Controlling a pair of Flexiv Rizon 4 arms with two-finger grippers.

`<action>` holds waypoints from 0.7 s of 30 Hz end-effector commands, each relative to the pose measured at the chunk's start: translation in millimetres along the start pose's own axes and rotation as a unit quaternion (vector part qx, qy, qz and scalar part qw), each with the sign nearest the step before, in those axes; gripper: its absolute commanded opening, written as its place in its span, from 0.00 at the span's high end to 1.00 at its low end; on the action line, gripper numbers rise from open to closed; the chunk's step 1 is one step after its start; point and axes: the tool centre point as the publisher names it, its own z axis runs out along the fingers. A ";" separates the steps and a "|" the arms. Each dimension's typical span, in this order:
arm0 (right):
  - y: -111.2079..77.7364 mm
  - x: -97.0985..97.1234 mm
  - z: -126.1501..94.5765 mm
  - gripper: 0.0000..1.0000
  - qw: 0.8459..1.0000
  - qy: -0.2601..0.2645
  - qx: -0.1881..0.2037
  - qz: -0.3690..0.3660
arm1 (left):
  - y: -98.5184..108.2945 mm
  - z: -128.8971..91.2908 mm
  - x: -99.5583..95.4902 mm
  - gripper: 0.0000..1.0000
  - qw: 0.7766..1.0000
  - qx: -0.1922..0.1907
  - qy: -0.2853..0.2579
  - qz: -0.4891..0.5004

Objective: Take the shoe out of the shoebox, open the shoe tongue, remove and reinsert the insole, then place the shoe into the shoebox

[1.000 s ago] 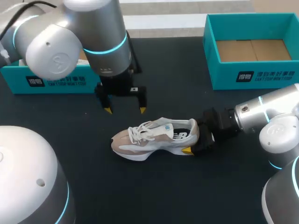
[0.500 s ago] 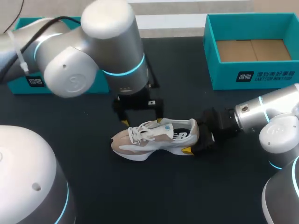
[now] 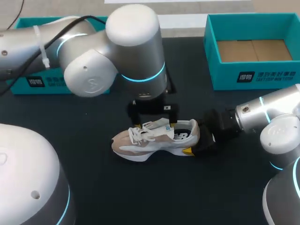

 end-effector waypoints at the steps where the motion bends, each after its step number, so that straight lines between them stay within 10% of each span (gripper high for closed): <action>1: -2.1 -1.5 10.2 1.00 1.000 -0.001 0.002 0.000 | -2.4 3.0 8.8 0.00 1.000 -0.003 -0.009 0.000; 21: -2.1 -1.5 10.2 1.00 1.000 -0.001 0.002 0.000 | 2.1 3.5 9.8 0.00 1.000 -0.013 -0.022 -0.013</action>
